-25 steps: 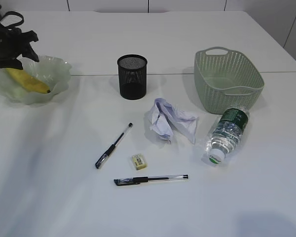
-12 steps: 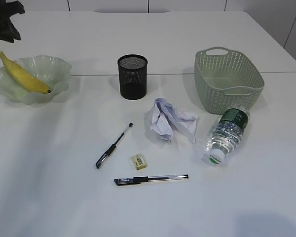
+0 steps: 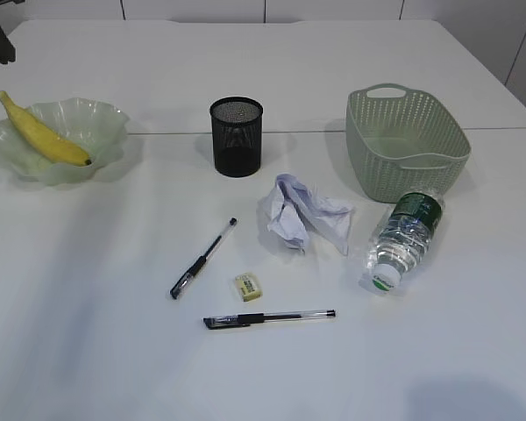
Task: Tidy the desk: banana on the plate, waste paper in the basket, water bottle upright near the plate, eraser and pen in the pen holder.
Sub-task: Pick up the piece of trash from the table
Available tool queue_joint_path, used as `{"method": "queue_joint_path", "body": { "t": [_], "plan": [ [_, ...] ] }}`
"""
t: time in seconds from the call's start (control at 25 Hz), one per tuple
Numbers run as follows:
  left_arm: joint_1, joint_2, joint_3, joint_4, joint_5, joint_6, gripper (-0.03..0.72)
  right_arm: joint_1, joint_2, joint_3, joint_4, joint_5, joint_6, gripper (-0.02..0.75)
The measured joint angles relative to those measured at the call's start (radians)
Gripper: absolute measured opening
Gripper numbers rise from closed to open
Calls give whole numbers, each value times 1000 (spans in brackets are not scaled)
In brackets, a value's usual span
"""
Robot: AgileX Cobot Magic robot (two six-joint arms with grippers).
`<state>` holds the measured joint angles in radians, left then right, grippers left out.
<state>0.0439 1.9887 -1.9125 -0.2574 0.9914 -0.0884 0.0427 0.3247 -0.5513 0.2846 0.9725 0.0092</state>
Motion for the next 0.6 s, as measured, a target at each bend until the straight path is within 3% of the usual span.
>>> {"method": "queue_joint_path", "body": {
  "t": [0.32, 0.6],
  "plan": [
    [-120, -169, 148, 92, 0, 15, -12, 0, 0, 0, 11, -1, -23, 568],
    [-196, -385, 441, 93, -97, 17, -12, 0, 43, -33, 67, -13, -33, 568]
  ]
}}
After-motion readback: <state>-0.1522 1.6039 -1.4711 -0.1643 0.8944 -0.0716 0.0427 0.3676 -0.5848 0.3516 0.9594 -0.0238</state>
